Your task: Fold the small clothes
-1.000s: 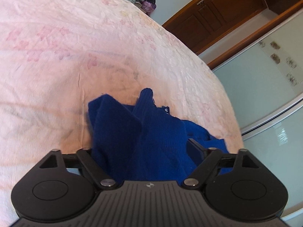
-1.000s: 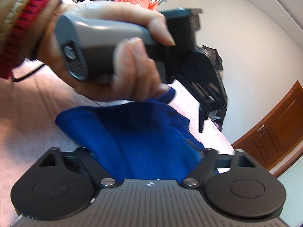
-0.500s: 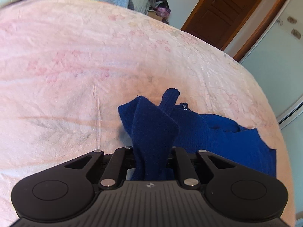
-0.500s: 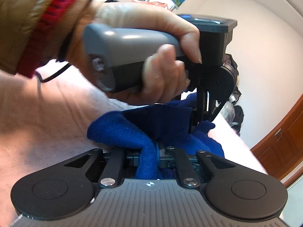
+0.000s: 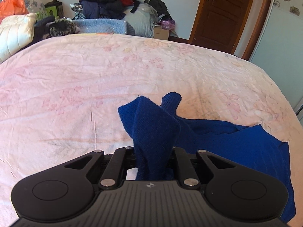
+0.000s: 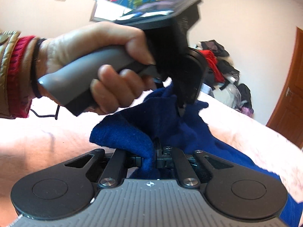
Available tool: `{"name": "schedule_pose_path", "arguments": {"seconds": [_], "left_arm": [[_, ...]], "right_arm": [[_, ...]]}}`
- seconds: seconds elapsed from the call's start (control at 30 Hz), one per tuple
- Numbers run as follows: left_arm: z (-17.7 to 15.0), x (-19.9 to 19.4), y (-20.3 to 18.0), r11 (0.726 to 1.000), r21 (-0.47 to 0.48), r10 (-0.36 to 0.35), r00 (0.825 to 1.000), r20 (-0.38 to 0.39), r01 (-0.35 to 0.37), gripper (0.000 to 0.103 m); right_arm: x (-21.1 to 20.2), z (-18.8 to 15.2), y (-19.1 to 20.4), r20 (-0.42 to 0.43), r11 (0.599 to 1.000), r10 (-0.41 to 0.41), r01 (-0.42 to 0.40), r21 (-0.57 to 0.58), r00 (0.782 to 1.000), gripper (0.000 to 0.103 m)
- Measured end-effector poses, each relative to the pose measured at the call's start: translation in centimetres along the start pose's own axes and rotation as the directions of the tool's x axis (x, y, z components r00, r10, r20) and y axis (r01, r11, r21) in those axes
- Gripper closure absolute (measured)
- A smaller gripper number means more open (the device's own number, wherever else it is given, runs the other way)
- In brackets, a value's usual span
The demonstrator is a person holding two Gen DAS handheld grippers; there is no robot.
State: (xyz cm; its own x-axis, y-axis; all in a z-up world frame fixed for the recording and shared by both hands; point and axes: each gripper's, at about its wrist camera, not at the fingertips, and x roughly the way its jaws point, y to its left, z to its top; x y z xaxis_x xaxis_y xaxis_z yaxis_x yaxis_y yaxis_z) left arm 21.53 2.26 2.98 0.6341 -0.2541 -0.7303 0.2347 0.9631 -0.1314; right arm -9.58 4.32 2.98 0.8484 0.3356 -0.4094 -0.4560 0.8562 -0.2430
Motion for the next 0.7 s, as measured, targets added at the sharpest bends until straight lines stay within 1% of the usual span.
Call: {"name": "schedule_pose_path", "arguments": {"seconds": [0.13, 0.17, 0.27, 0.3, 0.43, 0.53, 0.57, 0.7], "left_arm": [[0.5, -0.8, -1.6, 1.0, 0.001, -0.005, 1.0, 0.014, 0.005, 0.092], [0.6, -1.0, -2.0, 1.0, 0.001, -0.005, 1.0, 0.02, 0.005, 0.092], [0.8, -1.4, -3.3, 1.0, 0.009, -0.012, 0.999, 0.03, 0.012, 0.092], [0.9, -1.4, -3.7, 1.0, 0.009, -0.016, 0.999, 0.029, 0.016, 0.092], [1.3, -1.3, -5.0, 1.0, -0.017, -0.02, 1.0, 0.02, 0.021, 0.092], [1.5, -1.0, -5.8, 0.999, -0.032, -0.032, 0.999, 0.012, 0.032, 0.092], [1.5, -1.0, -6.1, 0.999, -0.029, -0.031, 0.999, 0.011, 0.032, 0.092], [1.4, -1.0, -7.8, 1.0, -0.007, -0.017, 1.0, 0.021, 0.017, 0.092]], "right_arm": [[-2.2, -1.3, -2.2, 0.014, 0.996, 0.009, -0.011, 0.093, 1.0, 0.094], [-1.7, -1.7, -3.3, 0.019, 0.993, 0.009, -0.012, 0.116, 1.0, 0.094], [-2.4, -2.3, -5.1, 0.031, 0.986, 0.004, -0.009, 0.169, 1.0, 0.094], [-2.3, -2.8, -5.9, 0.036, 0.984, -0.004, -0.002, 0.179, 0.999, 0.095], [-4.0, -4.3, -6.4, 0.042, 0.981, -0.032, 0.023, 0.195, 0.999, 0.096], [-4.3, -5.6, -7.9, 0.037, 0.978, -0.046, 0.037, 0.206, 0.998, 0.096], [-3.9, -5.9, -8.4, 0.037, 0.977, -0.051, 0.043, 0.208, 0.998, 0.096], [-4.6, -6.9, -9.1, 0.037, 0.975, -0.057, 0.047, 0.216, 0.998, 0.096]]}}
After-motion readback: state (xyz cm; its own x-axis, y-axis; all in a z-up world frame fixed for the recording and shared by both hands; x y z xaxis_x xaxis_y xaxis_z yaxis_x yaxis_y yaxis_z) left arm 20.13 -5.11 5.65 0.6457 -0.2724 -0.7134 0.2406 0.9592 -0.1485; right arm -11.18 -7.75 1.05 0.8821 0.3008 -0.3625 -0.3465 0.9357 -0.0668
